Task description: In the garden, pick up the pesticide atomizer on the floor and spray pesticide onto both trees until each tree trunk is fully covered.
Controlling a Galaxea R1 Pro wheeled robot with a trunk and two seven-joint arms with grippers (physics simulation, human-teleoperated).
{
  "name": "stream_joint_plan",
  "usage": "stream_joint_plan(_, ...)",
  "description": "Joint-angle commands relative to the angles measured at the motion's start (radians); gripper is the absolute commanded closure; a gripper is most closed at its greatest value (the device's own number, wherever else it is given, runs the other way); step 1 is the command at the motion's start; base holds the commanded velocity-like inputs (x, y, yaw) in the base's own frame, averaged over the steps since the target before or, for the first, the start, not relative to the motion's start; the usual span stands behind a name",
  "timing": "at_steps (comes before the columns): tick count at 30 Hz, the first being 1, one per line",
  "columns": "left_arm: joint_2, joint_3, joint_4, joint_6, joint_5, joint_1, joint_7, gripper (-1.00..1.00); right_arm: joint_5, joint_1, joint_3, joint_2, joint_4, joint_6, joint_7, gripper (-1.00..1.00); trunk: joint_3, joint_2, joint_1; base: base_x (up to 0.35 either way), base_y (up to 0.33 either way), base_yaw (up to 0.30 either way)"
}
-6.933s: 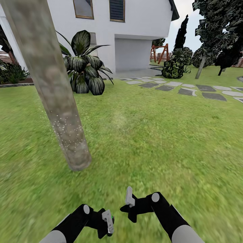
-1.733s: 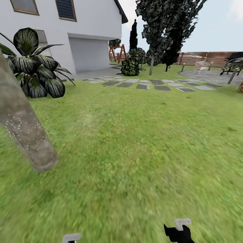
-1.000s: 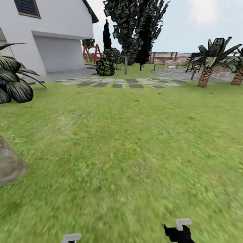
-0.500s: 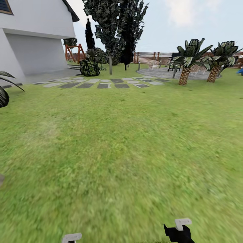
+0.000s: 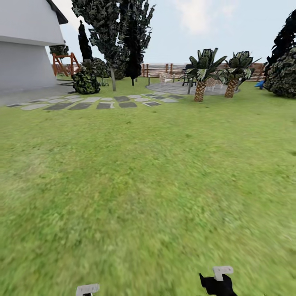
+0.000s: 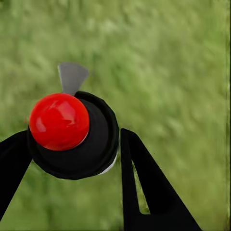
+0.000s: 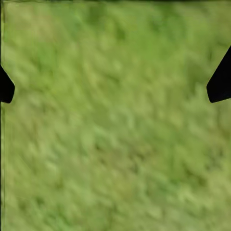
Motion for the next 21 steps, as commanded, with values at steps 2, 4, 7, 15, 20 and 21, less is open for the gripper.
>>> stream_joint_plan(2,0.0,0.0,0.0,0.0,0.0,0.0,0.0,1.0,0.0,0.0,0.0,0.0,0.0,0.0,0.0,-1.0,0.0,0.0,0.0,0.0,-0.273,-0.267)
stream_joint_plan(4,0.0,0.0,0.0,0.0,0.0,0.0,0.0,1.0,0.0,0.0,0.0,0.0,0.0,0.0,0.0,-1.0,0.0,0.0,0.0,0.0,-0.273,-0.267)
stream_joint_plan(7,0.0,0.0,0.0,0.0,0.0,0.0,0.0,1.0,0.0,0.0,0.0,0.0,0.0,0.0,0.0,-1.0,0.0,0.0,0.0,0.0,-0.273,-0.267)
stream_joint_plan(15,0.0,0.0,0.0,0.0,-0.001,0.0,0.0,1.0,0.0,0.0,0.0,0.0,0.0,0.0,0.0,-1.0,0.0,0.0,0.0,0.0,-0.273,-0.266)
stream_joint_plan(20,0.0,0.0,0.0,0.0,-0.001,0.0,0.0,1.0,0.0,0.0,0.0,0.0,0.0,0.0,0.0,-1.0,0.0,0.0,0.0,0.0,-0.273,-0.266)
stream_joint_plan(21,0.0,0.0,0.0,0.0,-0.001,0.0,0.0,1.0,0.0,0.0,0.0,0.0,0.0,0.0,0.0,-1.0,0.0,0.0,0.0,0.0,-0.273,-0.267)
